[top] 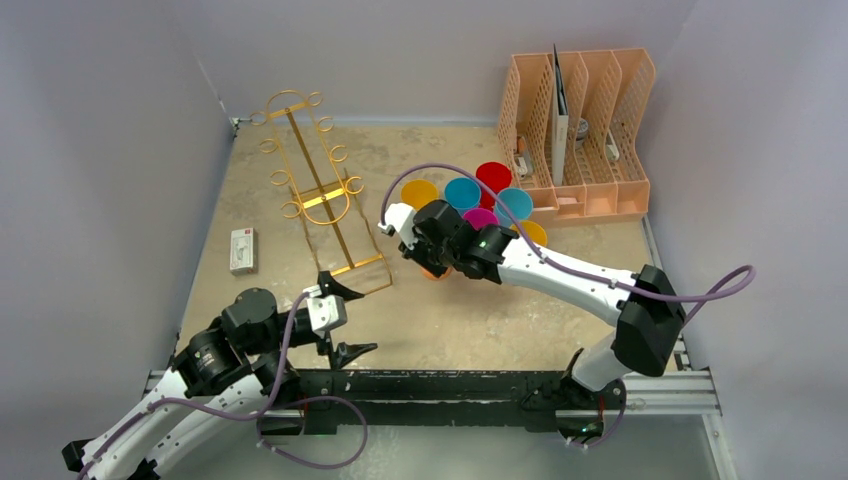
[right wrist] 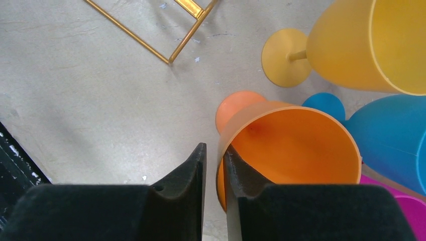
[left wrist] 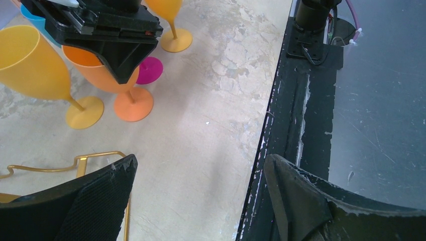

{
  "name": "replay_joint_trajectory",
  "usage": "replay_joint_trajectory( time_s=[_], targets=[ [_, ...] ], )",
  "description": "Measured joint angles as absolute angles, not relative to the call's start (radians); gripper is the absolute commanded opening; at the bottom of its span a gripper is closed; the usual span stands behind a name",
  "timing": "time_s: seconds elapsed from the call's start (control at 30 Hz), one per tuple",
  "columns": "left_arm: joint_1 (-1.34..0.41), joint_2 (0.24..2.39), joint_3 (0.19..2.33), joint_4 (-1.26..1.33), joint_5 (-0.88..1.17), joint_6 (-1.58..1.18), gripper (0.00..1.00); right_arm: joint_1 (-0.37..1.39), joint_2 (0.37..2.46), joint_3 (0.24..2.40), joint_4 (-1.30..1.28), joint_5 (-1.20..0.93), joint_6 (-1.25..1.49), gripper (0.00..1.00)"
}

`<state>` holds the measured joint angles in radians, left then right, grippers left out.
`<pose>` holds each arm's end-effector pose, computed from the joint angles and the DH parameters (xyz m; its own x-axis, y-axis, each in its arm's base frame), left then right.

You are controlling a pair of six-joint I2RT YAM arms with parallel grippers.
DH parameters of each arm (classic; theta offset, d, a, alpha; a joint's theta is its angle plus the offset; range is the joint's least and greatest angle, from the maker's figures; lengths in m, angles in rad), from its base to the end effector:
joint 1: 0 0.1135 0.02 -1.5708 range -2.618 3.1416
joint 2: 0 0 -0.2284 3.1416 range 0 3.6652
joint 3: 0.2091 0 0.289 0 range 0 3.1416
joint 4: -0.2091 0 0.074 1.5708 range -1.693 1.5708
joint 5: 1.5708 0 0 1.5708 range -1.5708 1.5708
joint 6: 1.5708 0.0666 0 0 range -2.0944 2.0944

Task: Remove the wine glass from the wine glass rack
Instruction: Place the wine glass at the center of the board.

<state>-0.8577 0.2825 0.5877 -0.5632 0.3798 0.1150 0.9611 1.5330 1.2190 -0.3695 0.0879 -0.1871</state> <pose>0.1014 -0.1550 0.2847 -0.0583 0.2303 -0.9714 0.9499 0.3121 0.0170 0.2382 0.3308 0.2228 -0.2107 -0.6252 -0.7515 -0.8314 0.5190 -0.1987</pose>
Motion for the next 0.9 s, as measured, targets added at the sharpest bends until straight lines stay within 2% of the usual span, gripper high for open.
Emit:
replay_joint_trajectory(
  time_s=[0.27,0.43,0.9],
  targets=[
    [-0.858,0.282,0.588,-0.563,0.38,0.115,0.96,0.961,1.505,1.225,-0.371,0.088,-0.184,0.2],
    [-0.858,0.283,0.588,-0.563,0.38,0.115,0.97,0.961,1.503,1.233,-0.385,0.095,-0.184,0.13],
    [-0.858,0.287,0.588,-0.563,0.38,0.115,0.97,0.961,1.503,1.246,-0.392,0.096,-0.183,0.02]
  ],
)
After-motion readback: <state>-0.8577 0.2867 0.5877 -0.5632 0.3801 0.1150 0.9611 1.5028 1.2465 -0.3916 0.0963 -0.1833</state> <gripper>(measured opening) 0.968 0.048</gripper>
